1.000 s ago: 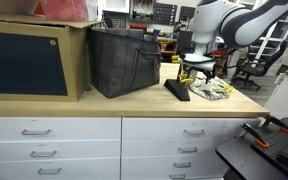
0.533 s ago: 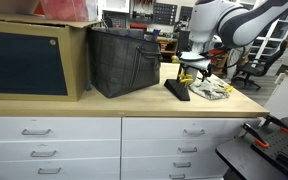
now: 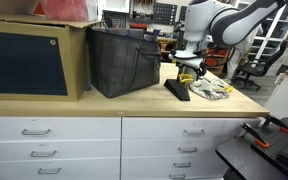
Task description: Remove one small yellow object from the black platform and put it on the table on the right
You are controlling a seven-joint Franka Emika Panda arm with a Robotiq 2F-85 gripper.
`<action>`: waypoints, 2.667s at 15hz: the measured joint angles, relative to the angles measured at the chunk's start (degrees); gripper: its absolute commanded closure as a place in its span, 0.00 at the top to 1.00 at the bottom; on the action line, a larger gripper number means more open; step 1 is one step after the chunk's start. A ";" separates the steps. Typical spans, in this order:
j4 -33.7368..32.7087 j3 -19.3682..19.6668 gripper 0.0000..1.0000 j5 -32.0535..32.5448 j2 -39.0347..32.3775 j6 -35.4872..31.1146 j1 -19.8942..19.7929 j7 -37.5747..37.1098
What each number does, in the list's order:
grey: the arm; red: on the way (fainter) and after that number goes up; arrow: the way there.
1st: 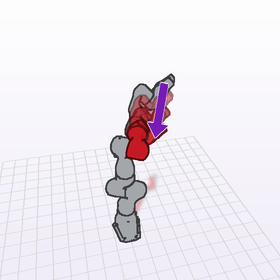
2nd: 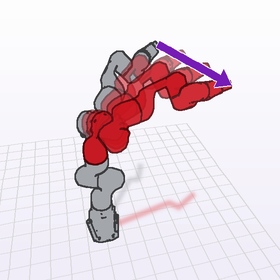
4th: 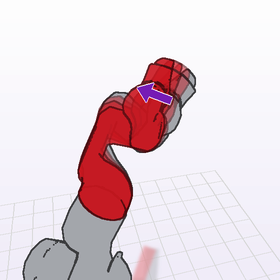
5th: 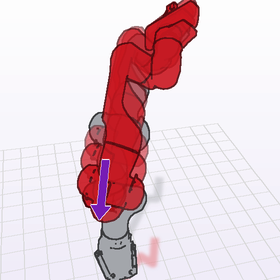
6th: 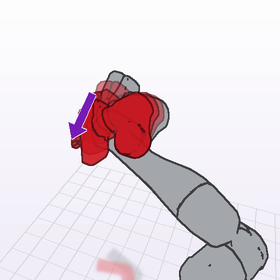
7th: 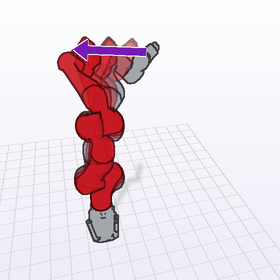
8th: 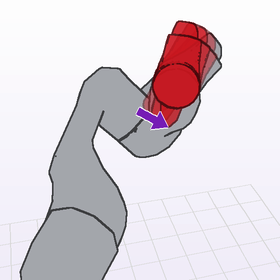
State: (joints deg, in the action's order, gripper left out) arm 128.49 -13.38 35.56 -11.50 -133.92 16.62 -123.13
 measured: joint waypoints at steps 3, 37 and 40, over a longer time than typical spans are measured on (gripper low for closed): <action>-0.87 0.23 1.00 -0.83 -1.56 0.00 0.20 0.01; -1.89 4.13 0.04 -2.00 -5.73 -0.09 1.43 0.06; -2.05 4.29 0.04 -3.40 -5.73 -0.09 1.35 0.28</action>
State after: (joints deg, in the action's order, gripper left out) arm 126.43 -9.09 32.16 -17.22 -134.01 17.97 -122.85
